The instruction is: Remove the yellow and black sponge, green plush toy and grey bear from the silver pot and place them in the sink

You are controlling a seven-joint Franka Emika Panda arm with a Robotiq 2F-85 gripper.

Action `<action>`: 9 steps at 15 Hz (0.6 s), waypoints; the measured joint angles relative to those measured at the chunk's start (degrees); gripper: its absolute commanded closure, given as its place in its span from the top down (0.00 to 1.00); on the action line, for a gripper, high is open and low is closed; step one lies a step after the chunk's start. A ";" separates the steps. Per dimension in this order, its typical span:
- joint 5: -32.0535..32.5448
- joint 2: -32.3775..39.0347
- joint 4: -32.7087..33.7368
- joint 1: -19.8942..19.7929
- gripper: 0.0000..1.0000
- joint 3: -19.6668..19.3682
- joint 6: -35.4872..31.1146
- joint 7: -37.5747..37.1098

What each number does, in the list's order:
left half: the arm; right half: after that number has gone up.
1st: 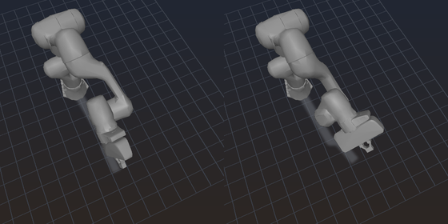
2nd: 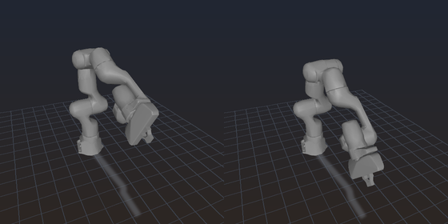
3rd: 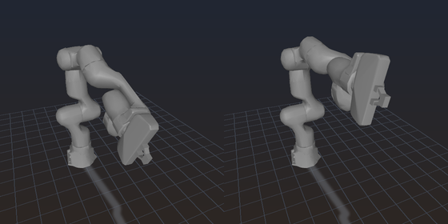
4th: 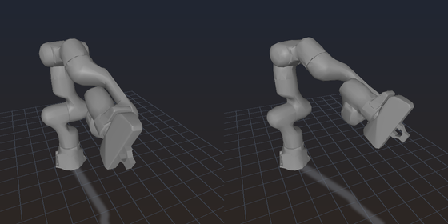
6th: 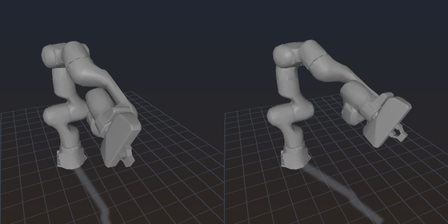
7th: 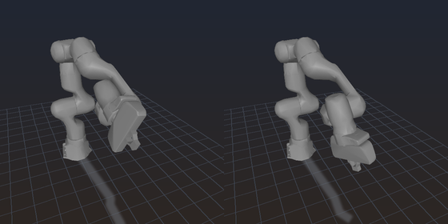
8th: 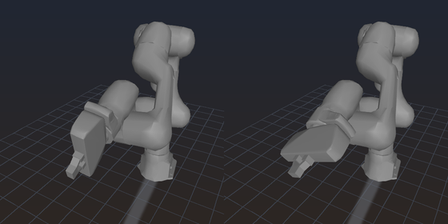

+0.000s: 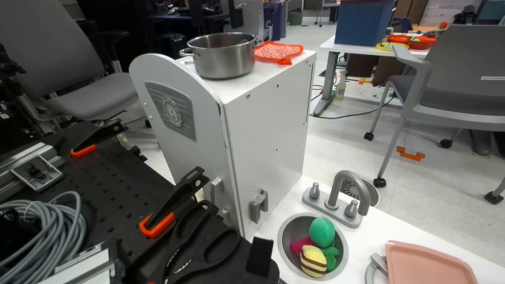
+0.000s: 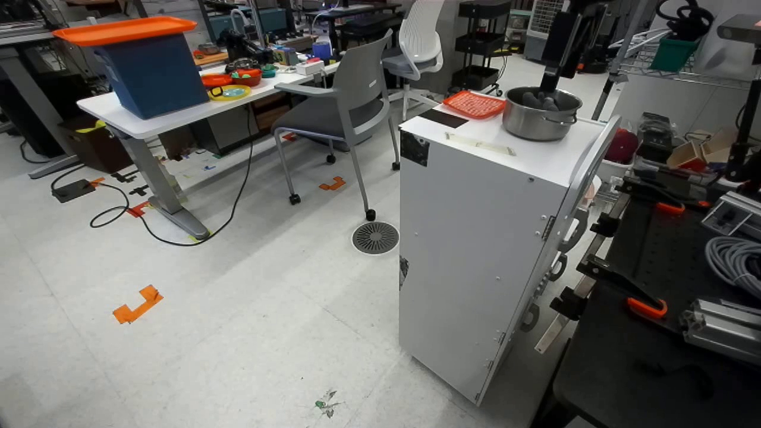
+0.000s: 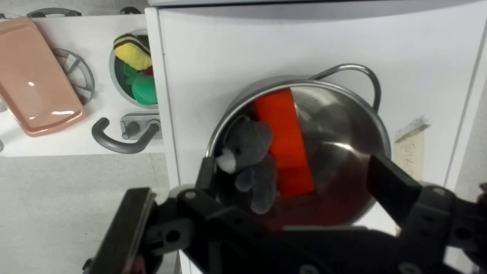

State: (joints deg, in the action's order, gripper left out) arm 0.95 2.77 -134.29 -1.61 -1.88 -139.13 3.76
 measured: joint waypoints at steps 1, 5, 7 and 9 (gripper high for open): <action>0.00 0.08 0.00 -0.09 1.00 -0.17 -0.16 0.00; -0.29 0.90 0.29 -0.29 1.00 -0.48 -0.21 0.09; -0.88 1.53 0.53 -0.29 1.00 -0.44 -0.21 0.55; -1.87 2.19 0.91 -0.29 1.00 -0.32 -0.21 1.39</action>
State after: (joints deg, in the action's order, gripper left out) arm -0.92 4.97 -133.39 -1.89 -2.20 -139.34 5.16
